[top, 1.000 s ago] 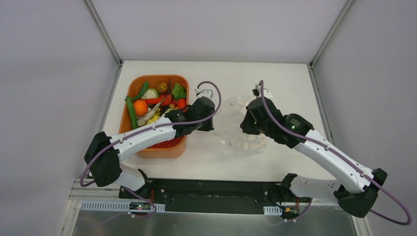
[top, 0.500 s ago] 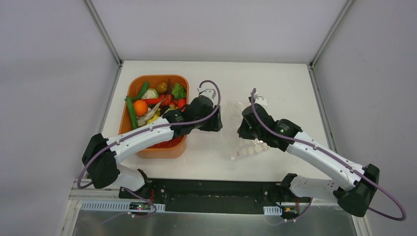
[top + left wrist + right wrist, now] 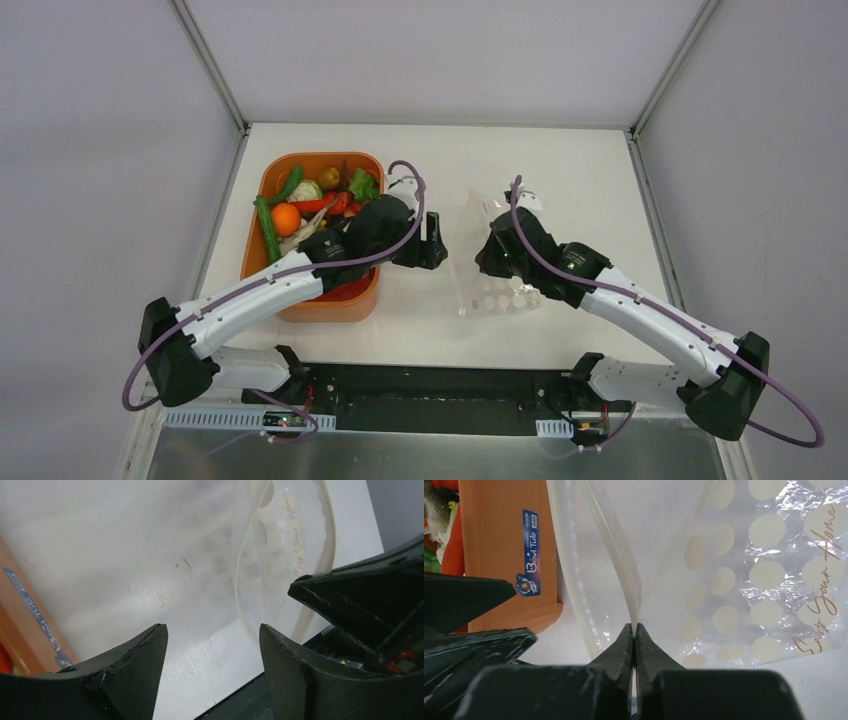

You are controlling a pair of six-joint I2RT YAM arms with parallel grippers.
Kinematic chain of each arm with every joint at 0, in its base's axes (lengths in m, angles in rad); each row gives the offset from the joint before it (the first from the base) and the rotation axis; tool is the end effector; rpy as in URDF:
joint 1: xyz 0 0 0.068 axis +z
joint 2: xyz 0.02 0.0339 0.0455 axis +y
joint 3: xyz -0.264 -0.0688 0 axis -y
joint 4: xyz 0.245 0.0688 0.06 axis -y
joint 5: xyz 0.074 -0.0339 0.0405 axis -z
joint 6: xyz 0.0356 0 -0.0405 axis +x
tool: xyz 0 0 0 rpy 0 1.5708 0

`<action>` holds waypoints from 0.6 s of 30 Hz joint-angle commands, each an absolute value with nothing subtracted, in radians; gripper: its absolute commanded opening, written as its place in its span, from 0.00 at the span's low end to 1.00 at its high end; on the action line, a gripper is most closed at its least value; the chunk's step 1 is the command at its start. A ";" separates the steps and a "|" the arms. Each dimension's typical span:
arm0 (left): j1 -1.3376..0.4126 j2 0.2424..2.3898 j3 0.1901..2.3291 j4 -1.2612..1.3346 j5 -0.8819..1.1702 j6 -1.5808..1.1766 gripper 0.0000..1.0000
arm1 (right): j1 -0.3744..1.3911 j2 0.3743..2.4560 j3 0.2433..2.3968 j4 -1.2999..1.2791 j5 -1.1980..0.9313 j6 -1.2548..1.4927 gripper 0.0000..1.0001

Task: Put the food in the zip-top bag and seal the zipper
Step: Open the zipper of the food storage bag at the center of the board, then pick up the fake fish from the bin.

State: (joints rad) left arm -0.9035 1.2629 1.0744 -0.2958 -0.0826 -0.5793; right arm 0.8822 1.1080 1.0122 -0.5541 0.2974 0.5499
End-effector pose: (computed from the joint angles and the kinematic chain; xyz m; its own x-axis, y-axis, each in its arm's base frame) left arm 0.1810 -0.2250 0.3271 -0.6449 -0.0630 -0.7616 0.4595 0.7643 -0.4523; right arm 0.1591 0.1770 0.3206 -0.6362 0.0133 -0.7714 -0.3021 0.9157 0.2649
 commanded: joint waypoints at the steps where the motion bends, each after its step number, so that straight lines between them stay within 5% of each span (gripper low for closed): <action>1: -0.904 1.144 1.054 -0.305 -0.136 -0.530 0.70 | 0.876 1.114 0.997 -0.504 0.283 0.561 0.00; 18: -0.816 0.918 0.999 -0.575 -0.435 -0.500 0.89 | 0.875 1.094 0.976 -0.500 0.252 0.536 0.00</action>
State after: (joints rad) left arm -0.8627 0.9859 1.0325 -0.5011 -0.3424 -0.5068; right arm 0.8803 1.1095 0.9787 -0.5270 0.2687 0.5457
